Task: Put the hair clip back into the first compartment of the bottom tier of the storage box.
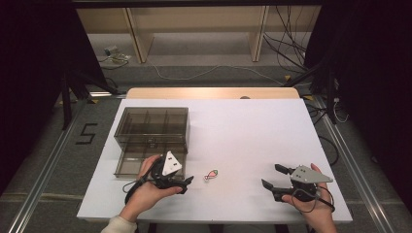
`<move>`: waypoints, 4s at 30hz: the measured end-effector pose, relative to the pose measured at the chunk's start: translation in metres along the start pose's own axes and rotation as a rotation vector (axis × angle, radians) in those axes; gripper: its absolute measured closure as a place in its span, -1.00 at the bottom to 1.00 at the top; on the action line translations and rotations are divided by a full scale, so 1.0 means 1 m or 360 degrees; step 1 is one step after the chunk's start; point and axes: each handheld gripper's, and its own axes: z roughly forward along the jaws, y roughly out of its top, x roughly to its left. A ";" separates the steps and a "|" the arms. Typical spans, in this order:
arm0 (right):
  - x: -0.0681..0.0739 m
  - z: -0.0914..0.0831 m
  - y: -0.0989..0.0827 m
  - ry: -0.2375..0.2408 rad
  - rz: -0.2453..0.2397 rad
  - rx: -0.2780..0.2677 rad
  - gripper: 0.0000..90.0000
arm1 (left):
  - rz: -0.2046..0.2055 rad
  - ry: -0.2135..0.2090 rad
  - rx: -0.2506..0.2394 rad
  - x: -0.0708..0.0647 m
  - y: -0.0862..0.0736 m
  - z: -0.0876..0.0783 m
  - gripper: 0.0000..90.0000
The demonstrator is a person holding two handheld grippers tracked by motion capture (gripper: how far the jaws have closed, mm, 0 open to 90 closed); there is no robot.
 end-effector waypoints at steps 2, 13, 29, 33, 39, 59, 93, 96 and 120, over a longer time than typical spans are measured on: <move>0.000 0.000 0.001 0.0000 -0.0003 -0.0005 -0.42 | -0.0002 -0.0012 0.0028 -0.005 0.004 0.005 -0.54; -0.002 -0.001 0.000 0.0003 0.0000 -0.0013 -0.42 | 0.0050 -0.0096 0.0064 -0.025 0.026 0.027 -0.38; -0.001 0.000 0.000 0.0006 -0.0005 -0.0016 -0.42 | 0.0019 -0.0205 0.0130 -0.036 0.030 0.058 -0.20; -0.001 -0.001 0.001 0.0006 -0.0004 -0.0015 -0.42 | 0.0013 -0.0219 0.0144 -0.037 0.029 0.060 -0.16; -0.001 0.000 0.000 0.0008 -0.0005 -0.0011 -0.42 | -0.0004 -0.0248 0.0177 -0.039 0.026 0.064 -0.08; -0.001 0.000 0.001 0.0006 -0.0008 -0.0014 -0.42 | -0.0048 -0.0275 0.0181 -0.040 0.026 0.064 0.12; -0.001 -0.001 0.001 0.0006 -0.0006 -0.0015 -0.42 | -0.0065 -0.0220 0.0191 -0.052 0.026 0.060 0.68; -0.001 -0.001 0.001 0.0004 -0.0006 -0.0015 -0.42 | -0.0059 -0.0207 0.0190 -0.053 0.026 0.059 0.70; -0.002 -0.002 0.001 0.0001 -0.0010 -0.0018 -0.42 | -0.0058 -0.0227 0.0148 -0.055 0.026 0.056 0.80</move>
